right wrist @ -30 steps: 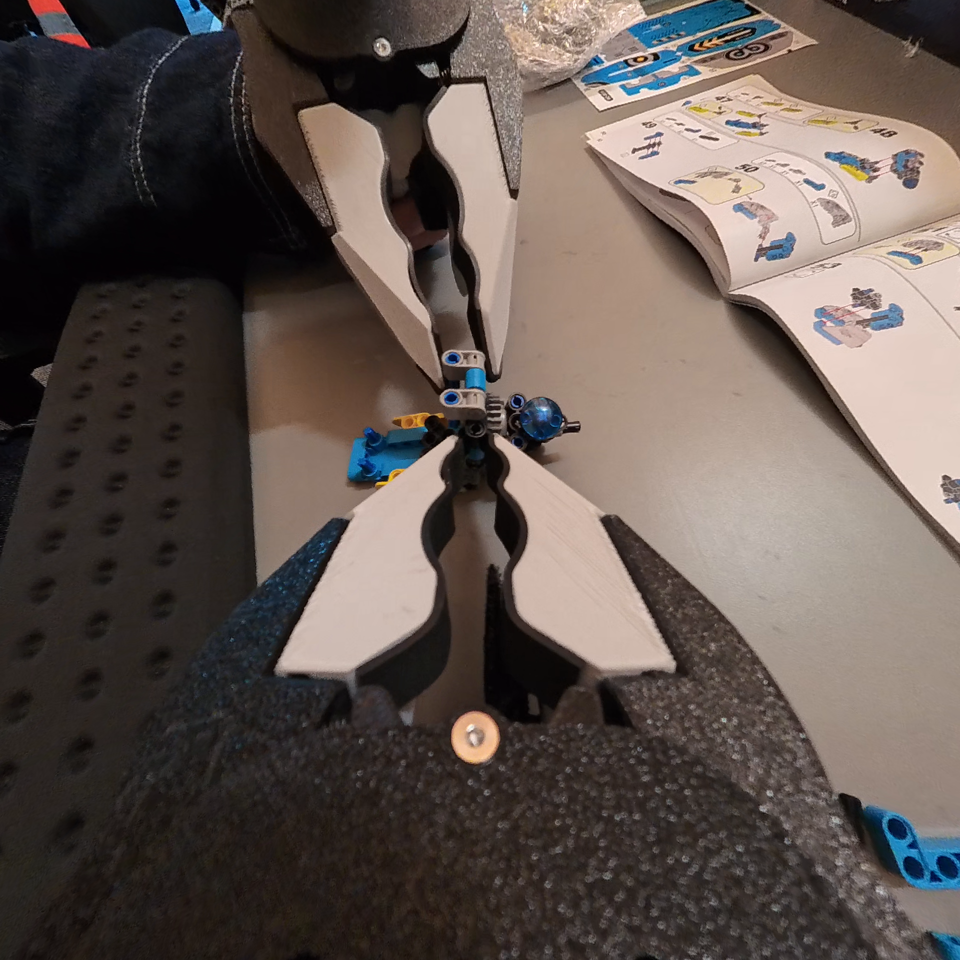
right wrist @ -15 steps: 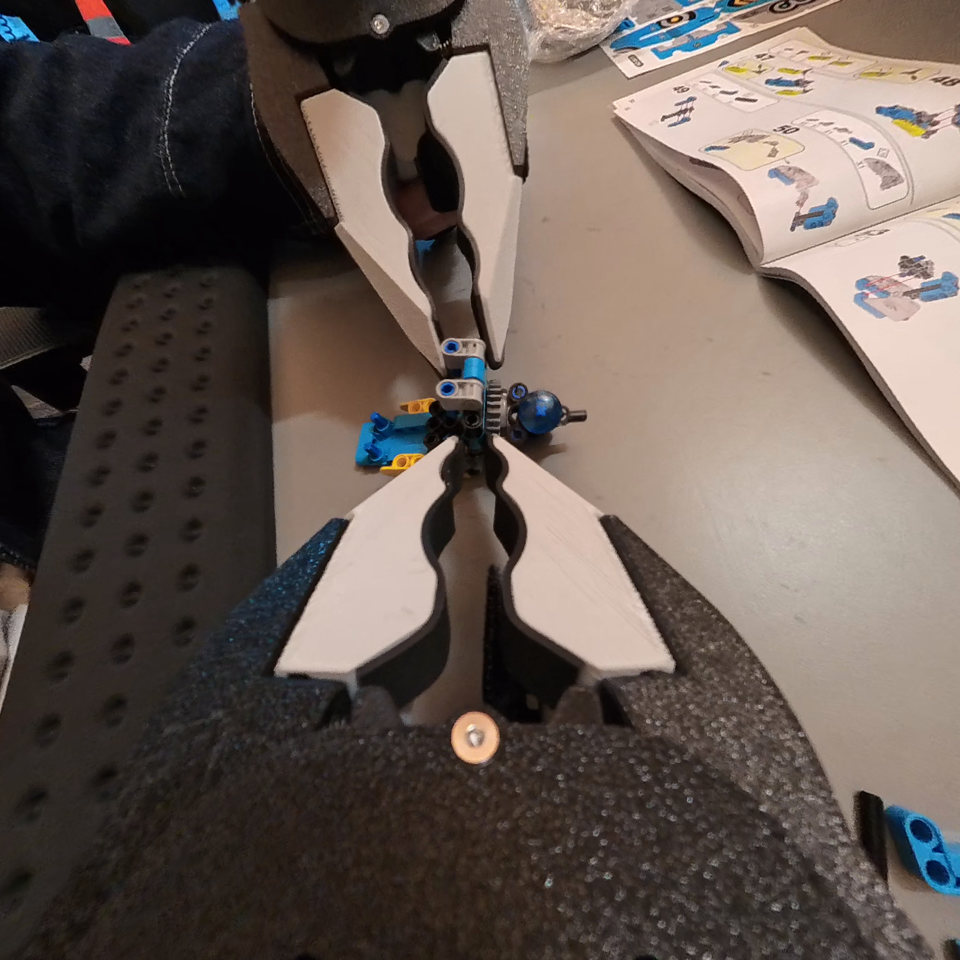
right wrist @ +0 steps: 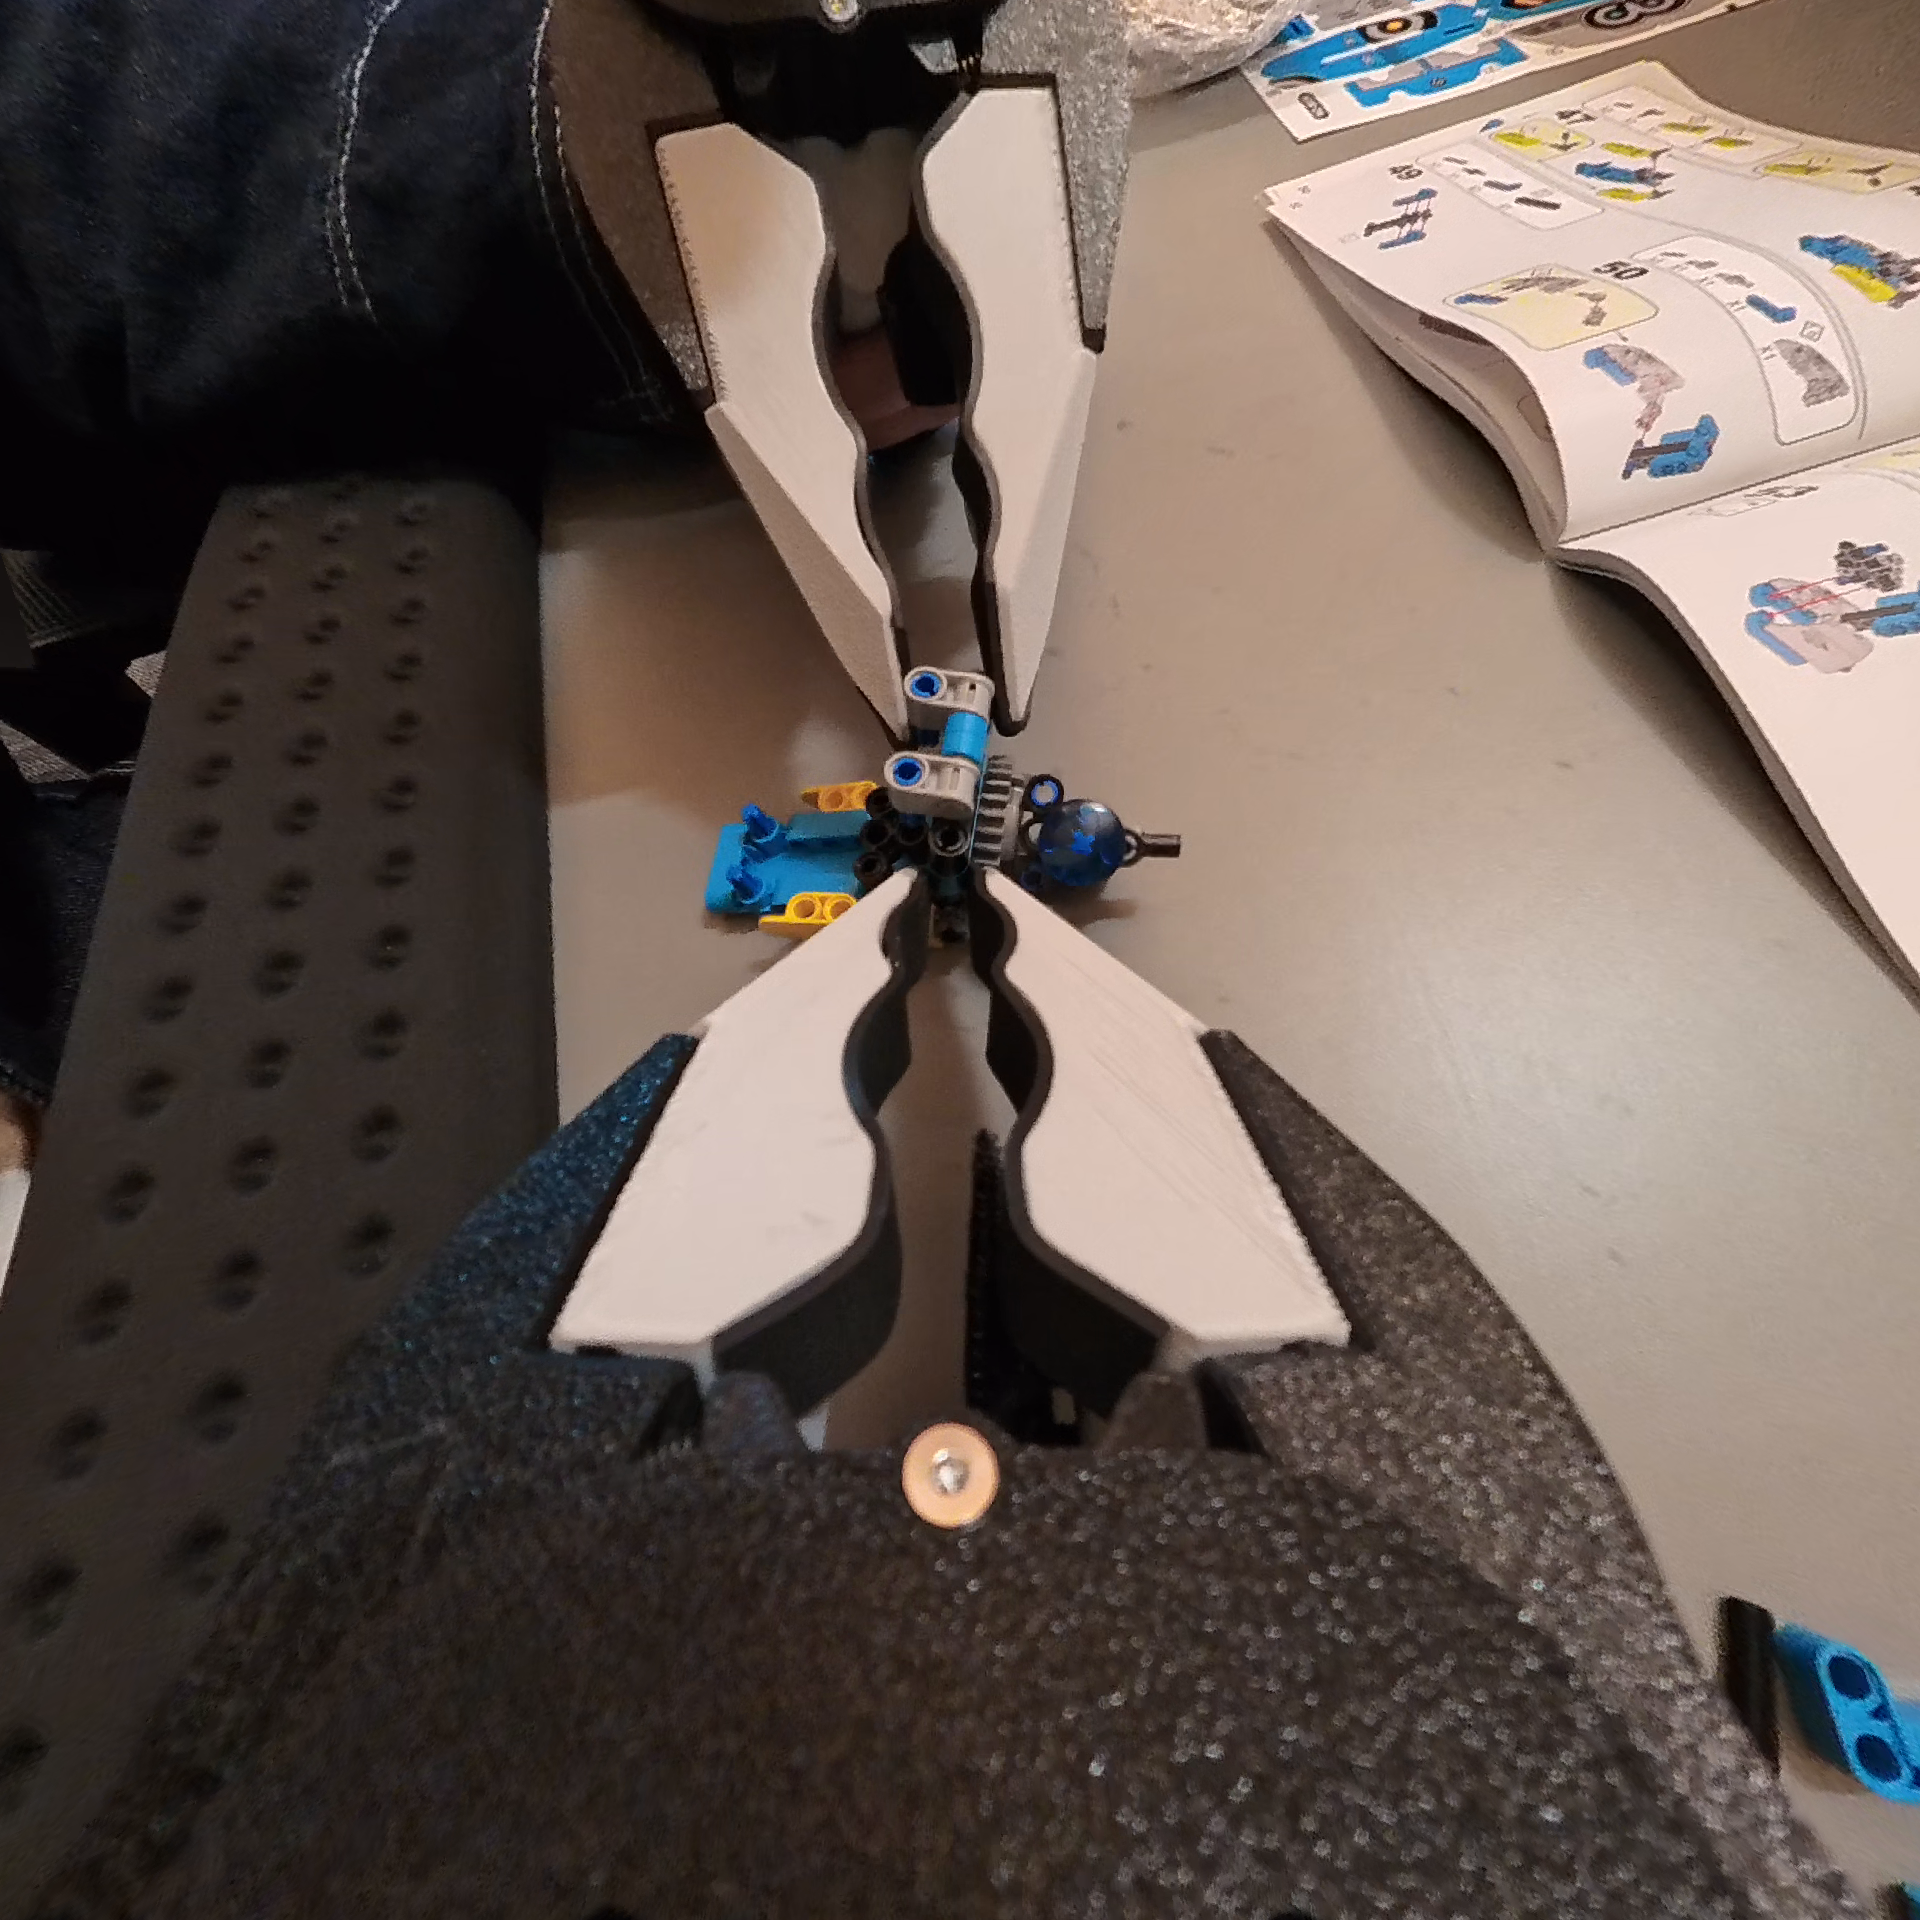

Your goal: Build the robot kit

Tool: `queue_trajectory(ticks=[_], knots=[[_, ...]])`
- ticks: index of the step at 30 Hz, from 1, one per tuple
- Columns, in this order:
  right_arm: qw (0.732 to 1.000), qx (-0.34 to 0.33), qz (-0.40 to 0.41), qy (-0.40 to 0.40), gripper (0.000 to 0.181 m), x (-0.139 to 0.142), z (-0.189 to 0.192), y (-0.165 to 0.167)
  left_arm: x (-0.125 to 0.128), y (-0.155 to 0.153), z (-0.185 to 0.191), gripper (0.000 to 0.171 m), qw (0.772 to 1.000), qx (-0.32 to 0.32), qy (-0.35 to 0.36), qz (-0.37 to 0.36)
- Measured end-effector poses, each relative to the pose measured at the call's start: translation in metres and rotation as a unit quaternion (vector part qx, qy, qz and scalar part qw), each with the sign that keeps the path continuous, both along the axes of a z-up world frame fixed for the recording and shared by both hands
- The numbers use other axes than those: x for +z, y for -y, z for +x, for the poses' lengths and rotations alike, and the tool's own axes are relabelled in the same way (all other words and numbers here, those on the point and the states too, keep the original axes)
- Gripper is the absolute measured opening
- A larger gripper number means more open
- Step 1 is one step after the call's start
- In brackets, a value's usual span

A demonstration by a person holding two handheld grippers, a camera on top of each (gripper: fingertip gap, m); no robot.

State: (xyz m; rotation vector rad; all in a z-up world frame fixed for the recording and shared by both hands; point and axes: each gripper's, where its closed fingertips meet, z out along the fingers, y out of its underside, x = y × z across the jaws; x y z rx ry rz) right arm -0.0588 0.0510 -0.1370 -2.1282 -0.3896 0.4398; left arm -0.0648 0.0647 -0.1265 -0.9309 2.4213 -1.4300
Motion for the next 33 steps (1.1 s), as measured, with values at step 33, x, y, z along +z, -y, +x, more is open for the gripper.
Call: queue_trajectory(ticks=[33], knots=[[0.996,-0.048,0.035,0.072,0.008,0.011,-0.012,-0.004,0.002,0.002,-0.016,0.008,0.999,-0.028,-0.031,-0.001]])
